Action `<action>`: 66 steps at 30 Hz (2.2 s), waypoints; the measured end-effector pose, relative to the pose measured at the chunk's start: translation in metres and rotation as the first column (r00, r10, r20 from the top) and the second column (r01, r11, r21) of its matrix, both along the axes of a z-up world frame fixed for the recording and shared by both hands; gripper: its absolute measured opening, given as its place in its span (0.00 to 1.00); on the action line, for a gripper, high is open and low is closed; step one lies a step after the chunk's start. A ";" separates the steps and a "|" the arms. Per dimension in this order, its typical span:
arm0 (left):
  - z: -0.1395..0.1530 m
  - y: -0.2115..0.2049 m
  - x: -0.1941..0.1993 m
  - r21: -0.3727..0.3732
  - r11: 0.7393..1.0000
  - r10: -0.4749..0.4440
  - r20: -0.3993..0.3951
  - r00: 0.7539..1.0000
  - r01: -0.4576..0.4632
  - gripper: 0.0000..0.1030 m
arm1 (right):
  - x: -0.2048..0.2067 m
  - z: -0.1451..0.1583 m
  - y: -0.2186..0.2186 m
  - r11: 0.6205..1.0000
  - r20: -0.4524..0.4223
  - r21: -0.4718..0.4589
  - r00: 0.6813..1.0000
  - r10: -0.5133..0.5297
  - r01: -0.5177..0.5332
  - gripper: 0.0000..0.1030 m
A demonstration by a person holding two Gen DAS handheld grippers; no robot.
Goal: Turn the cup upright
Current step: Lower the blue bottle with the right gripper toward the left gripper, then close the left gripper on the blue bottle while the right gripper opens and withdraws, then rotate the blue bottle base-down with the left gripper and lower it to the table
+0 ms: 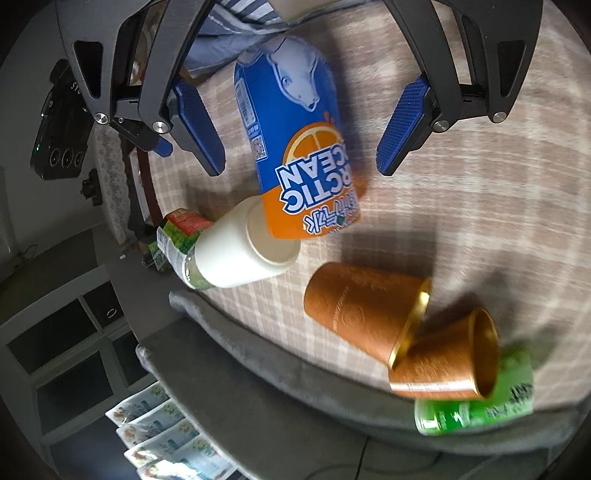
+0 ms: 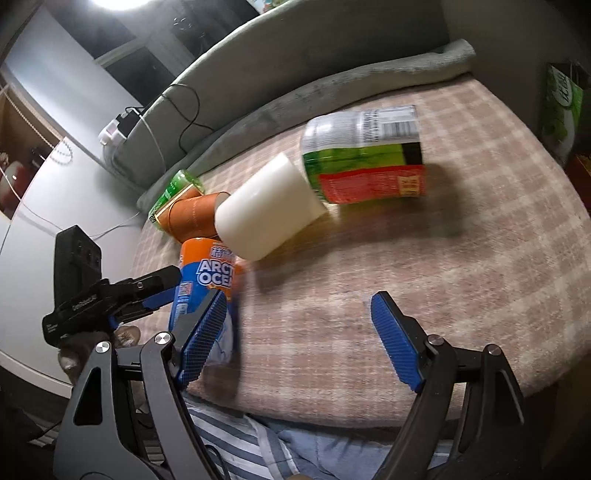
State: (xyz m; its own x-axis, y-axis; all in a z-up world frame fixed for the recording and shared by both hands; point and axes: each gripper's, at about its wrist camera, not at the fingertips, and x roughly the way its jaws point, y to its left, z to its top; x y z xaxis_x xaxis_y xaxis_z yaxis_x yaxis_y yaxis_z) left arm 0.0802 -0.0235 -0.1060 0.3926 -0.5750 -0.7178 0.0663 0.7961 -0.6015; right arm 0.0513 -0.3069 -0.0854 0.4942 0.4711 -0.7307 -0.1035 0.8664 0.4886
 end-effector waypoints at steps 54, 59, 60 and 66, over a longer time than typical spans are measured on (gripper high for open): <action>0.044 -0.042 -0.021 0.419 0.904 -0.094 0.393 0.915 -0.087 0.59 | 0.001 -0.001 -0.003 1.000 0.010 0.011 1.000 -0.023 0.023 0.81; 0.043 -0.045 -0.025 0.431 0.898 -0.103 0.406 0.908 -0.091 0.59 | 0.001 -0.001 -0.003 1.000 0.011 0.010 1.000 -0.021 0.021 0.81; 0.043 -0.045 -0.026 0.433 0.897 -0.104 0.408 0.907 -0.092 0.59 | 0.001 -0.001 -0.003 1.000 0.011 0.010 1.000 -0.021 0.021 0.81; 0.044 -0.047 -0.030 0.438 0.895 -0.117 0.416 0.902 -0.086 0.59 | -0.001 0.002 -0.001 1.000 0.019 0.006 1.000 -0.020 0.020 0.81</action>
State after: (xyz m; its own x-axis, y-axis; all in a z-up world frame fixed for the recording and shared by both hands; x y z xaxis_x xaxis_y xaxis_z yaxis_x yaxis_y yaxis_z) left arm 0.0500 -0.0700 -0.0624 0.7076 -0.2517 -0.6603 0.2464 0.9637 -0.1033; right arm 0.0501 -0.3076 -0.0835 0.5173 0.4650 -0.7184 -0.0953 0.8656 0.4916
